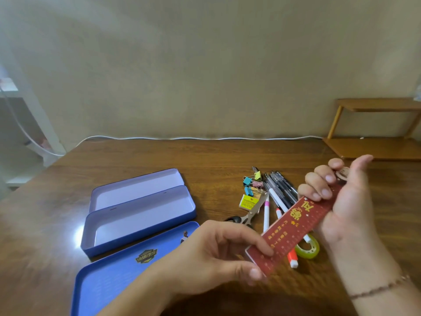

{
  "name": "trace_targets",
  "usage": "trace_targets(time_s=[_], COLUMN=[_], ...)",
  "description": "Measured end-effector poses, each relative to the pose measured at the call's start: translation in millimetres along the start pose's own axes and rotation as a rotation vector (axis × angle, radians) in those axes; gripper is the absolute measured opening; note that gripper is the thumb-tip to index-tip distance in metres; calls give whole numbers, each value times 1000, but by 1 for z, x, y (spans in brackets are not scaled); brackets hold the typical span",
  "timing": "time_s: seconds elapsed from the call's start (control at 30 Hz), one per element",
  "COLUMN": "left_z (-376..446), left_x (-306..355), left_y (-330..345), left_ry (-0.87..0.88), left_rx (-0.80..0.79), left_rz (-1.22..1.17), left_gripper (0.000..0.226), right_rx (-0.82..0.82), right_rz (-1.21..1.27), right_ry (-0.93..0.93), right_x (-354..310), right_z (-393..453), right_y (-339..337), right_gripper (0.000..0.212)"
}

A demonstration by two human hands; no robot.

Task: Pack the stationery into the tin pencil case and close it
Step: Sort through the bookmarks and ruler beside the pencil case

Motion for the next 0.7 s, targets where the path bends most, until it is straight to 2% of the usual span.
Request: trace_targets(time_s=[0.23, 0.43, 0.57, 0.63, 0.7], left_z=[0, 2, 3, 3, 2], left_x=[3, 4, 6, 8, 10], left_y=[-1, 1, -3, -10, -18], left_ry=[47, 46, 121, 166, 199], left_rx=[45, 115, 280, 377, 444], left_rz=[97, 84, 1, -34, -67], left_gripper=[24, 18, 14, 19, 25], right_rx=[-12, -59, -241, -334, -393], right_rz=[40, 145, -9, -26, -3], right_ry=[96, 271, 362, 485, 597], right_x=[9, 23, 47, 62, 71], right_z=[-3, -8, -29, -43, -53], right_y=[0, 4, 13, 15, 18], right_gripper=[49, 56, 57, 59, 52])
Point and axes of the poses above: each hand's wrist, its own z-axis towards the middle knuckle, its own y-axis out of the palm, x = y × z, the point moved 4 cm from there along z, towards the middle knuckle, and after that the axes turned 10 degrees about z, right-handed, at the moved point
